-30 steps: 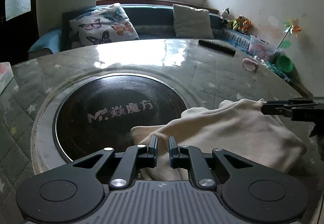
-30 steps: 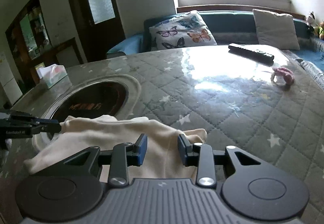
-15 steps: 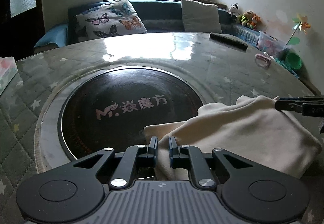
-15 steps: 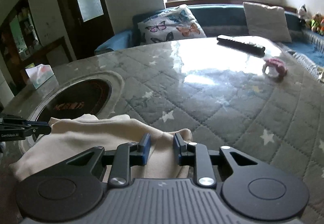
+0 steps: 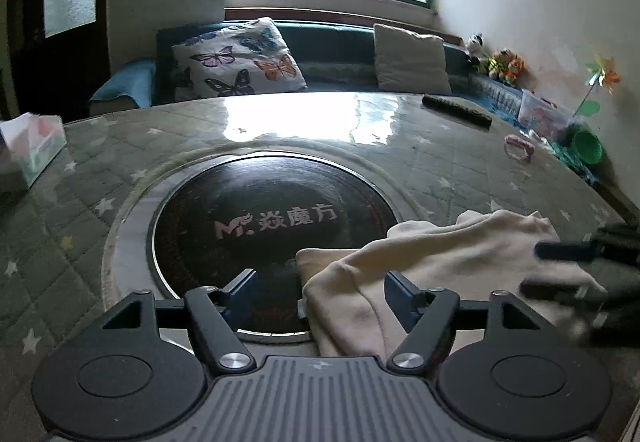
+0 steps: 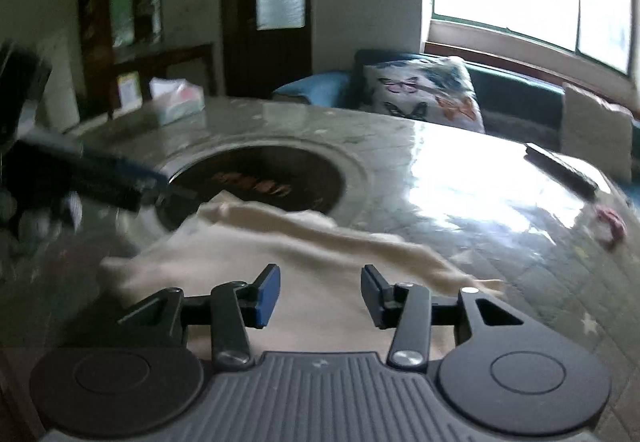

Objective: Fold clothes

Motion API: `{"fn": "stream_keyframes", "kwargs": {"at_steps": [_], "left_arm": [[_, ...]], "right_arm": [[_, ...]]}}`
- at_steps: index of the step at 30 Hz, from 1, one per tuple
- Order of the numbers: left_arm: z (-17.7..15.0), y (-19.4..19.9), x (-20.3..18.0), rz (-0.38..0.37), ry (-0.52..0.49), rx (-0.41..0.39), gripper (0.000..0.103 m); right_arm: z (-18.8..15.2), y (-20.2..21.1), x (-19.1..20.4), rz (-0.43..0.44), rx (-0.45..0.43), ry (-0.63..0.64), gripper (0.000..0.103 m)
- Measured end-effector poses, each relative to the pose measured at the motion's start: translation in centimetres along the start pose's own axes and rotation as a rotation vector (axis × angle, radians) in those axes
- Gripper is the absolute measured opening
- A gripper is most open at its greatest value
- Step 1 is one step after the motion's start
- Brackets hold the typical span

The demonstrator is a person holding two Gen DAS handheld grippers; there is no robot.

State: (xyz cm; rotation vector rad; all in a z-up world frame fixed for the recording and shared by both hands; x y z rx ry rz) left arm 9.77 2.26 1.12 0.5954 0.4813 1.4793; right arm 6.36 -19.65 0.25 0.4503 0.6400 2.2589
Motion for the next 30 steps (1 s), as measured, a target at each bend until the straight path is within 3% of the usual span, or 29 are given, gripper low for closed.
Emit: {"fn": "stream_keyframes", "kwargs": {"at_steps": [7, 18, 30], "left_arm": [[-1.3, 0.8, 0.6, 0.014, 0.029, 0.013, 0.081], [-3.0, 0.3, 1.2, 0.03, 0.042, 0.058, 0.082], [-2.6, 0.5, 4.6, 0.066, 0.183, 0.108, 0.086]], "right_arm": [[-1.7, -1.3, 3.5, -0.013, 0.036, 0.101, 0.046], [-1.6, 0.1, 4.6, 0.014, 0.034, 0.124, 0.047], [0.1, -2.4, 11.3, 0.221, 0.078, 0.373, 0.054]]}}
Point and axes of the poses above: each gripper's, at about its wrist camera, not at the fingertips, and y roughly against the way its jaws point, x to its left, z to its top, the point moved 3 cm from there along -y, roughly the way its jaws point, and after that the axes turned 15 degrees about z, right-handed, at the moved point
